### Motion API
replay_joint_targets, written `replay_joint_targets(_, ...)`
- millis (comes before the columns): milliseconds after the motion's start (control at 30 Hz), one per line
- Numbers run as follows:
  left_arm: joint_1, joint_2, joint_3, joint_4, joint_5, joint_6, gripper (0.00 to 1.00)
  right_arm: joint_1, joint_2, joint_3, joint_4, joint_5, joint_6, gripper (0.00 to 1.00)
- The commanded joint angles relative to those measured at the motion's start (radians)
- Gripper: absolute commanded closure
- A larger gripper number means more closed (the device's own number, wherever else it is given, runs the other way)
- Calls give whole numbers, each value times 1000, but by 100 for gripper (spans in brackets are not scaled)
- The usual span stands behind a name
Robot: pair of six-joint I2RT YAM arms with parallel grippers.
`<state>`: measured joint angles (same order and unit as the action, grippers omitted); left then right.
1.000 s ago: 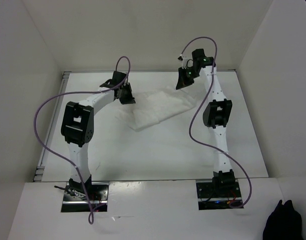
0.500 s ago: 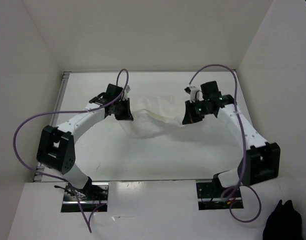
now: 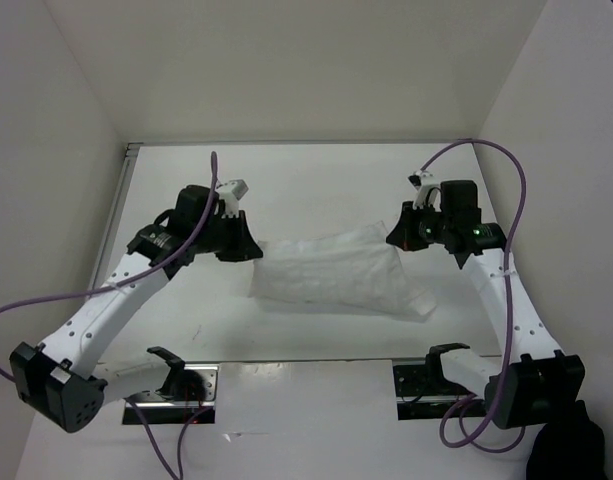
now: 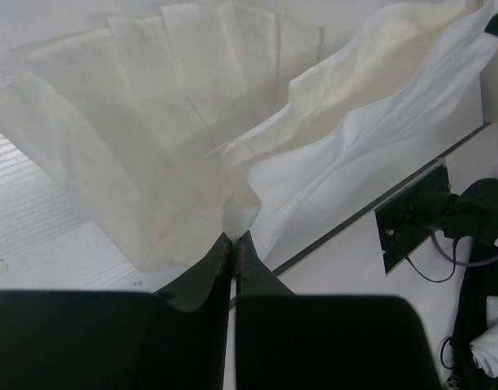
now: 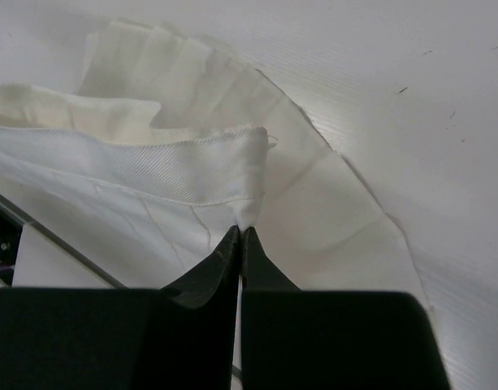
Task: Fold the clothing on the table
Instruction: Fold the skirt
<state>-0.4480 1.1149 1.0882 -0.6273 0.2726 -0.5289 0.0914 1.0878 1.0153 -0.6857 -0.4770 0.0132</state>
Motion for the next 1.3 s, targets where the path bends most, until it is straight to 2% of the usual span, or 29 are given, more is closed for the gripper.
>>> replay_joint_targets(0, 5, 69, -14, -3, 30, -6, 96, -25, 11, -26, 107, 48, 25, 100)
replay_joint_targets(267, 5, 255, 80, 49, -1, -5, 96, -35, 6, -52, 132, 52, 36, 100)
replay_joint_targets(433, 5, 255, 159, 72, -19, 23, 95, -44, -45, -43, 112, -3, 16, 100)
replay_joint_targets(567, 5, 292, 213, 72, -18, 43, 95, -53, -60, -34, 103, 78, 25, 100)
replay_joint_targets(700, 5, 292, 222, 81, 5, 34, 95, -53, -60, -34, 103, 69, 25, 100)
replay_joint_targets(733, 5, 292, 213, 81, 5, 33, 95, -53, -60, -34, 103, 54, 12, 97)
replay_joint_targets(767, 5, 292, 213, 90, 5, 33, 95, -53, -60, -34, 103, 54, 2, 85)
replay_joint_targets(833, 5, 292, 201, 90, 5, 33, 95, -62, -60, -34, 103, 31, -8, 41)
replay_joint_targets(933, 5, 292, 191, 100, 5, 24, 95, -71, -60, -34, 103, 6, -18, 37)
replay_joint_targets(967, 5, 302, 191, 109, 5, 24, 95, -71, -60, -34, 112, -3, -18, 28)
replay_joint_targets(1000, 5, 303, 191, 109, 5, 24, 95, -71, -60, -44, 112, -3, -30, 26)
replay_joint_targets(1100, 5, 321, 191, 127, 16, 15, 95, -81, -40, -53, 101, -63, -100, 28)
replay_joint_targets(1167, 5, 332, 191, 127, 16, 15, 95, -81, -28, -44, 72, -130, -229, 28)
replay_joint_targets(1267, 5, 352, 191, 127, 16, 15, 95, -81, 1, -23, 52, -86, -320, 28)
